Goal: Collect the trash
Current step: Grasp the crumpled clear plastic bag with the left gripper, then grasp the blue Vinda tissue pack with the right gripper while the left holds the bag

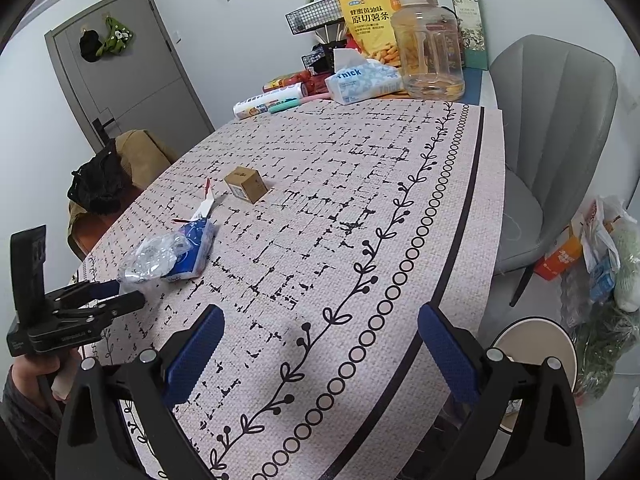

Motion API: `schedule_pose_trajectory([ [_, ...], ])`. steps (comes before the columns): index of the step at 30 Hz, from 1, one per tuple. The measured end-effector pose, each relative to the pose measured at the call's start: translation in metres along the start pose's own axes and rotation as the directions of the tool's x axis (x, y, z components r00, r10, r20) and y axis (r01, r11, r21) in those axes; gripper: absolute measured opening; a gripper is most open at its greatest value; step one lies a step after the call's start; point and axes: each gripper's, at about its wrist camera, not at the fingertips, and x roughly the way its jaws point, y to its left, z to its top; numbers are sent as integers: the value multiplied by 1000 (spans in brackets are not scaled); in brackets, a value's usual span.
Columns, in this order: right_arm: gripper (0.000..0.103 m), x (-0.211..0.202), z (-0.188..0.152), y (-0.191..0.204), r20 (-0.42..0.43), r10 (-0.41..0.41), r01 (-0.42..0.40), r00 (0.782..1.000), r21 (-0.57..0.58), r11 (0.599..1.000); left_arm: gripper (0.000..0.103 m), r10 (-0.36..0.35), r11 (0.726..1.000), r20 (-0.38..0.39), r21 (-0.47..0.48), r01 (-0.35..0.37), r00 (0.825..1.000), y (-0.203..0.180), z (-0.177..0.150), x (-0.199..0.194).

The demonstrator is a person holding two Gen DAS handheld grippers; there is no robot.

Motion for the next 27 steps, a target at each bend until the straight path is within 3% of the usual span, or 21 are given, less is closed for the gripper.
schedule_pose_trajectory([
  [3,95,-1,1,2,1,1,-1,1000,-4,1000,44,2,1000,2,-13,-2,1000,0,3,7],
  [5,95,-2,1,3,3,3,-3,1000,-6,1000,32,-7,1000,11,-13,7,1000,-3,5,11],
  [8,95,-2,3,7,4,7,-7,1000,-16,1000,32,-16,999,36,-46,18,999,0,4,9],
  [18,95,18,19,50,-18,63,-65,998,-113,992,32,92,980,117,-189,-68,989,33,3,-21],
  [27,95,67,32,113,-128,109,-134,986,-206,969,32,158,952,129,-284,-116,979,52,-7,-35],
])
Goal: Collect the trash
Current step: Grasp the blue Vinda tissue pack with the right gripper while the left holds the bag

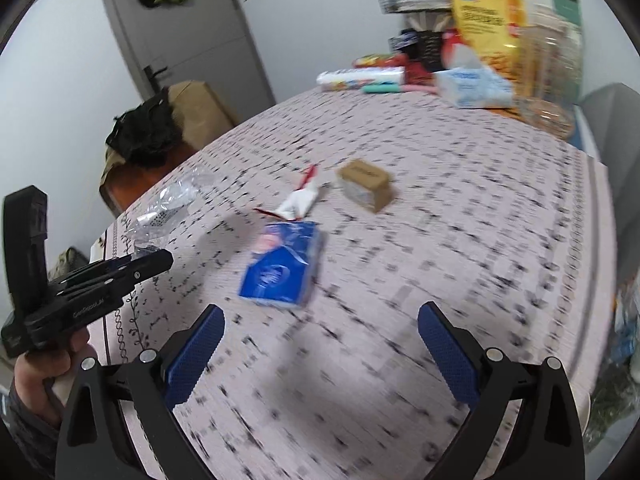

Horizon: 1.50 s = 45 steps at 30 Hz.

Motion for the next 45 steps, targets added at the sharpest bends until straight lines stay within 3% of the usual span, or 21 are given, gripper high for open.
schedule_pose_trajectory([
  [8,95,40,13,49,-53,-11,6,999,-106,994,32,52,996,9,-69,-51,999,22,-3,-10],
  [13,94,61,18,58,-74,-68,59,995,-120,991,32,67,994,10,-91,-65,998,29,-4,-15],
  [14,88,64,18,57,-81,-85,75,993,-121,990,32,67,993,11,-94,-66,998,28,-4,-16],
  [15,74,67,18,57,-96,-97,85,991,-125,989,32,67,993,11,-95,-66,998,28,-5,-16],
  [16,70,67,19,56,-96,-108,95,990,-132,987,32,66,993,11,-97,-65,998,28,-5,-17],
  [17,55,65,19,57,-95,-107,92,990,-146,985,32,64,993,10,-97,-63,998,27,-6,-17],
  [21,38,54,18,53,-106,-76,60,992,-146,987,32,52,994,9,-95,-51,999,21,-5,-15],
  [32,37,-19,7,-3,7,-72,72,997,-28,997,32,-16,999,15,-29,17,1000,-30,5,-7],
  [45,37,-103,-21,-108,118,-203,178,972,195,964,32,-133,985,-7,112,133,991,-122,13,6],
])
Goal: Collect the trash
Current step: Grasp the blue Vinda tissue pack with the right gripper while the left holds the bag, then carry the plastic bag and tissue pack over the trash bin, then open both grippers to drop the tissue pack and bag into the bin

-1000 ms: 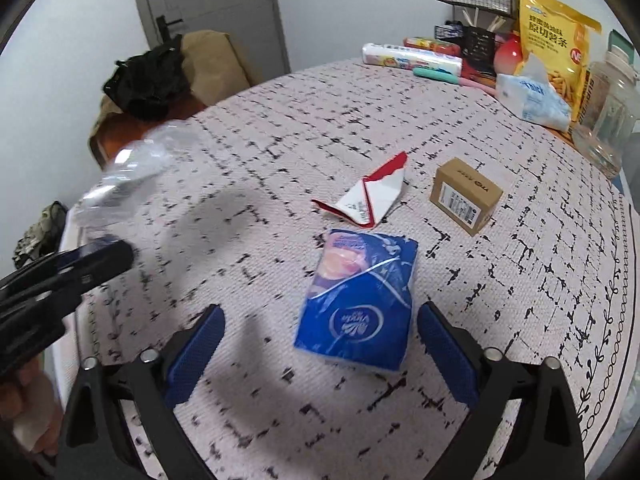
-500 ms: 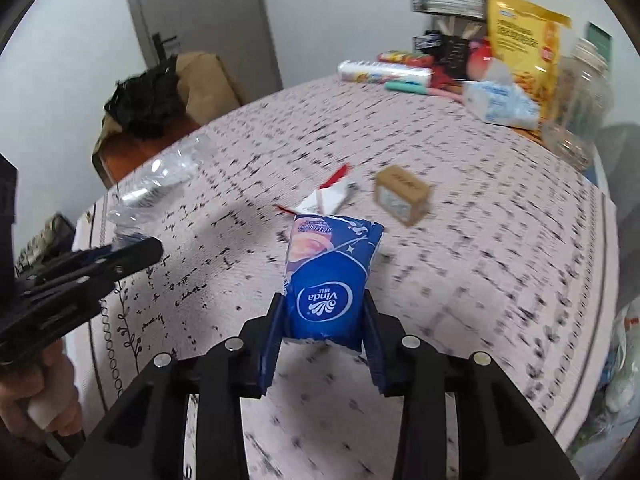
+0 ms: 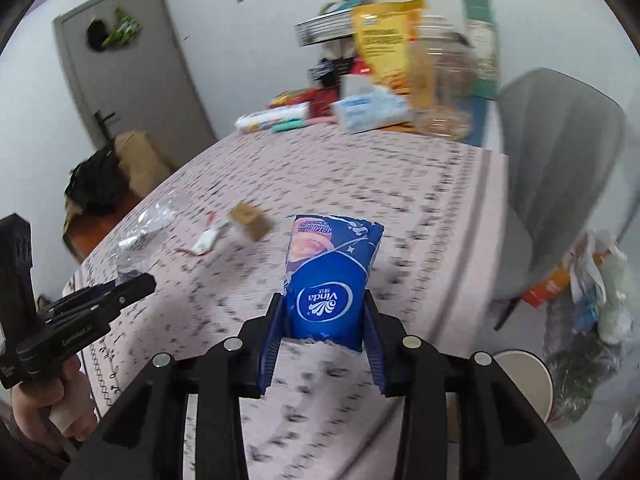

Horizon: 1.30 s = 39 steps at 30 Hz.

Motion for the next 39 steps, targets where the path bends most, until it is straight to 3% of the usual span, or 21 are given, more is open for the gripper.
schedule_pose_trajectory([
  [7,38,-22,-17,-67,20,-91,89,996,103,991,32,-71,994,-22,85,72,997,-55,6,18],
  [14,38,-31,-50,-141,-14,-183,182,983,225,957,32,-133,974,-73,174,144,988,-115,7,46],
  [25,38,-16,-92,-229,-77,-231,243,970,359,901,32,-177,934,-156,285,216,972,-196,1,87],
  [28,49,2,-102,-247,-76,-204,218,976,374,902,32,-181,925,-175,305,228,968,-214,-3,94],
  [30,76,17,-114,-263,-115,-234,260,965,388,884,32,-180,918,-189,320,234,965,-226,-5,99],
  [39,76,3,-164,-315,-158,-265,309,951,505,806,32,-188,884,-238,382,270,953,-270,-22,112],
])
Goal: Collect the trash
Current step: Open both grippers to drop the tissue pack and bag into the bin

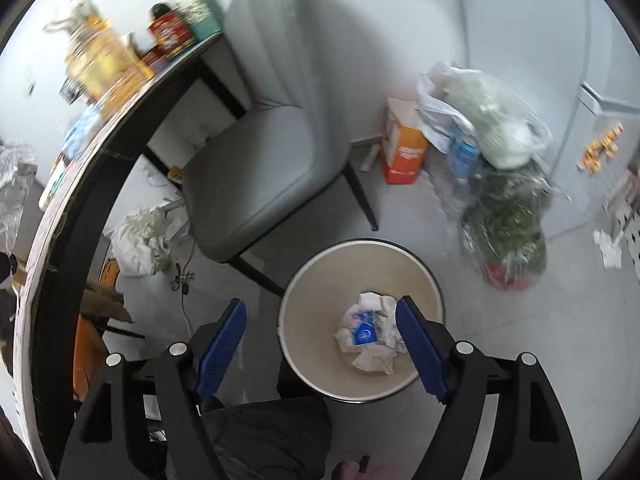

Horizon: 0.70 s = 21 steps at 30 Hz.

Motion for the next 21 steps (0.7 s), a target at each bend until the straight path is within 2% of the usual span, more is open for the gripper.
schedule_pose_trajectory([
  [5,76,-21,-4,-31,37,-13,10,999,60,998,32,-38,998,-23,54,39,999,-34,4,15],
  [13,76,-54,-1,-59,97,-16,5,995,109,994,32,-91,987,-78,124,100,993,-86,11,45],
  [14,76,-58,-1,-61,105,-16,4,994,114,993,35,-99,986,-85,127,109,991,-89,12,49],
  [15,76,-61,-1,-63,109,-16,3,994,117,993,58,-108,984,-95,132,120,990,-93,11,53],
  [16,76,-63,0,-65,112,-16,3,994,120,993,73,-111,982,-100,139,124,989,-96,11,57],
  [17,76,-65,1,-67,114,-16,2,993,122,993,95,-96,981,-86,159,109,992,-99,10,59],
  [19,76,-67,2,-69,116,-15,1,993,124,992,97,-37,980,-69,191,50,997,-102,7,62],
  [21,76,-68,2,-68,118,-11,-3,993,122,992,97,-28,984,-89,175,43,996,-96,6,65],
])
